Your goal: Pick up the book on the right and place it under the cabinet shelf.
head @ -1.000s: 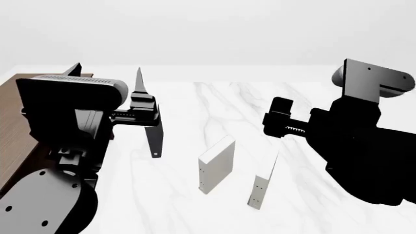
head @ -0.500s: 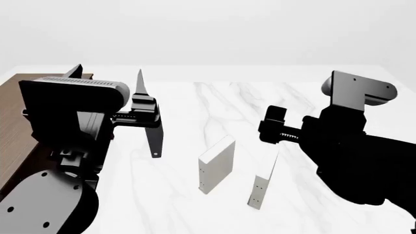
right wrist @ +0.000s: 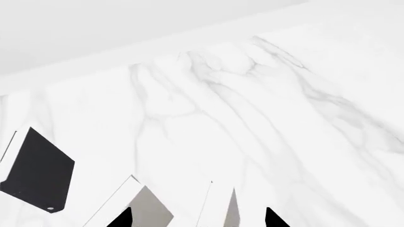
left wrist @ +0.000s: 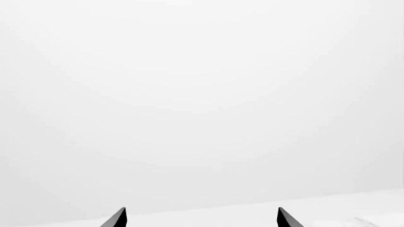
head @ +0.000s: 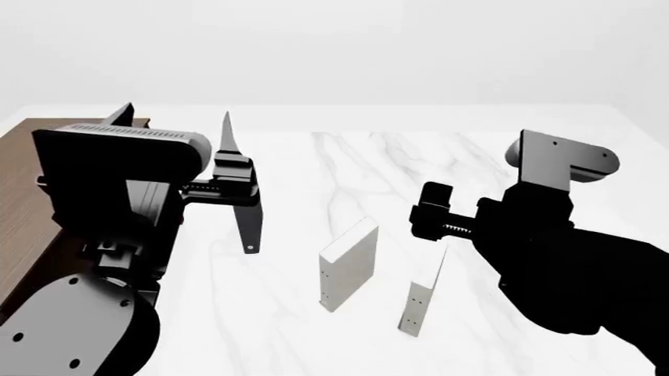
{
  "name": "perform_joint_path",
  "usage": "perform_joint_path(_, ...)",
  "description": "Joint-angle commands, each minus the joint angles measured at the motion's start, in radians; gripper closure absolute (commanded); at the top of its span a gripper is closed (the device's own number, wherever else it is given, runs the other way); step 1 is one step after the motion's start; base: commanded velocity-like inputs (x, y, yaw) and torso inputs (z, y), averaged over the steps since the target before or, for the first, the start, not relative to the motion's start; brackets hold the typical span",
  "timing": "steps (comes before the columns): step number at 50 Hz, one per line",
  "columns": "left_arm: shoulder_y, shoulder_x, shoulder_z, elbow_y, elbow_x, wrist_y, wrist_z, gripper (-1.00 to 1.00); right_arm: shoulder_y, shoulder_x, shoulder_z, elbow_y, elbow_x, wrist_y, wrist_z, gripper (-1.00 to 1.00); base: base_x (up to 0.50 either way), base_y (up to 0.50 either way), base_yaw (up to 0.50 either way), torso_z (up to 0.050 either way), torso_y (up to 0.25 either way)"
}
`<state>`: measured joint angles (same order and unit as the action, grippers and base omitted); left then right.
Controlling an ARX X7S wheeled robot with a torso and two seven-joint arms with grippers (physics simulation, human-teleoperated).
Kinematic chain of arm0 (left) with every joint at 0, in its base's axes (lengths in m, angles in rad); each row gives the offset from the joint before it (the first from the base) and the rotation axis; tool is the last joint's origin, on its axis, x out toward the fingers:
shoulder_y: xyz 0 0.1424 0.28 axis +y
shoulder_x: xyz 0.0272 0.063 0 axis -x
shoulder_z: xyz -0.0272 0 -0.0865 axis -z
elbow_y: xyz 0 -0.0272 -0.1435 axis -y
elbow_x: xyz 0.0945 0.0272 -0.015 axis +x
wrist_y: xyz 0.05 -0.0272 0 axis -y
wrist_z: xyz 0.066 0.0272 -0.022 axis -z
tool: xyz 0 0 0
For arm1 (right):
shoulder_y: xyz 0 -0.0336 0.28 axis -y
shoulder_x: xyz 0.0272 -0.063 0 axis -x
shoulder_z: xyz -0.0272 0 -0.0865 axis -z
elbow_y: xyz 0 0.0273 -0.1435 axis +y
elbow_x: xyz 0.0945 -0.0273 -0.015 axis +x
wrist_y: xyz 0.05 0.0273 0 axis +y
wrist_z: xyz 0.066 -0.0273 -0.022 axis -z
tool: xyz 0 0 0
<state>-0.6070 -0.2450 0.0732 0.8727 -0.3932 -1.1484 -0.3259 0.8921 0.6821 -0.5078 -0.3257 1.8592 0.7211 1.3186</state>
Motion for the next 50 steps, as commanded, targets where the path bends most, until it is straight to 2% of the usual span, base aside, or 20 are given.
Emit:
perform_joint_path(1,0.002,-0.004,0.004,-0.004,-0.006,0.007,-0.006,-1.0,-0.032,-0.016,-0.016,0.016,-0.04,-0.011,-0.036,-1.0,0.0,0.0,0.0,0.0,0.0)
perform_joint_path(50,0.007,-0.028,0.016,-0.014,-0.035,0.025,-0.024,-1.0,-0.09,-0.082,-0.094,0.15,-0.21,-0.042,-0.163,-1.0,0.0,0.0,0.0,0.0,0.0)
